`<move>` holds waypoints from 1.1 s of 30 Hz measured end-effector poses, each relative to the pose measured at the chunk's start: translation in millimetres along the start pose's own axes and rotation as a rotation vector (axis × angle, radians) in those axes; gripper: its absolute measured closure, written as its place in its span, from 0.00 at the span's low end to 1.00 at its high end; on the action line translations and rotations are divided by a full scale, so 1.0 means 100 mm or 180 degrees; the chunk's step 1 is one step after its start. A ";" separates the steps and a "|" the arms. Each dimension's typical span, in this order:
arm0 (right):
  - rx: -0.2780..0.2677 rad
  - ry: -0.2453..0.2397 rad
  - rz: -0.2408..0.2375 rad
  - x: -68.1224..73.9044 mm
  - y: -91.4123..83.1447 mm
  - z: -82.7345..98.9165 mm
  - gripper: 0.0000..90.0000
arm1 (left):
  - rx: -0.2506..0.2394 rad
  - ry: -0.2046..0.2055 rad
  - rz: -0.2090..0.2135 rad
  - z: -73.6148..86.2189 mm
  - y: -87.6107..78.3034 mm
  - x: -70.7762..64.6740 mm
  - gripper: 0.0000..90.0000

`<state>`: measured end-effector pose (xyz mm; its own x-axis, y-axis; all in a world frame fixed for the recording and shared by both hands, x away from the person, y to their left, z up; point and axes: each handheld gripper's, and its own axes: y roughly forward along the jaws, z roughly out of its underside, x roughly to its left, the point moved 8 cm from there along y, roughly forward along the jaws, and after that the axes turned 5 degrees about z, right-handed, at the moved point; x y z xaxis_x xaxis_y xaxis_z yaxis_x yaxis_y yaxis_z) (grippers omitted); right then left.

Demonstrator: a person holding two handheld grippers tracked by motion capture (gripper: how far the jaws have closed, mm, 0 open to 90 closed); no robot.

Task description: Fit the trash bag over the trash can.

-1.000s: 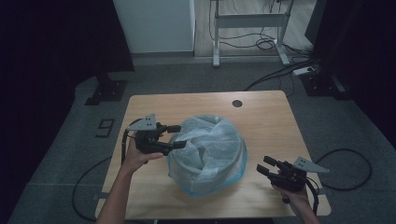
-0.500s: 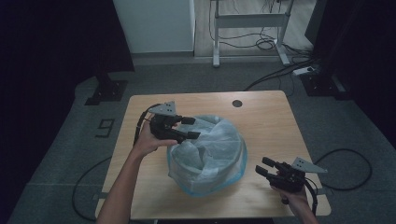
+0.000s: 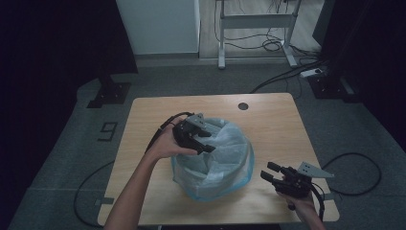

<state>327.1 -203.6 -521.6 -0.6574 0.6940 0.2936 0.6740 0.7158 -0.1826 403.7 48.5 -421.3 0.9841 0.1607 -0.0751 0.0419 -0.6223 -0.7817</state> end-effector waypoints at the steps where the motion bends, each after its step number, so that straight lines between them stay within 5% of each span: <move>1: 0.0002 0.0003 -0.0002 0.00 0.00 0.00 0.48 | 0.0011 -0.0004 0.0001 -0.01 0.01 0.00 0.49; 8: 0.0018 -0.0004 0.0001 -0.01 0.00 0.01 0.48 | 0.0198 -0.0001 -0.0014 -0.01 0.10 -0.02 0.49; 15: 0.0003 0.0007 0.0024 -0.03 -0.02 0.00 0.48 | -0.0146 0.0059 0.0067 -0.12 -0.07 -0.05 0.50; 20: 0.0000 0.0006 0.0029 -0.03 -0.02 0.00 0.48 | -0.0248 0.0080 0.0096 -0.20 -0.10 -0.05 0.52; 25: 0.0003 0.0000 0.0031 -0.03 -0.02 0.00 0.48 | -0.0087 0.0141 0.0195 -0.22 0.03 -0.10 0.63; 33: 0.0013 0.0003 0.0035 -0.03 -0.01 0.00 0.48 | 0.0247 0.0185 0.0118 -0.21 0.16 -0.12 0.60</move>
<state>328.1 -206.5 -522.6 -0.6497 0.7017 0.2924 0.6799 0.7084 -0.1896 395.9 20.9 -420.0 0.9932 0.0924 -0.0706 -0.0060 -0.5655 -0.8247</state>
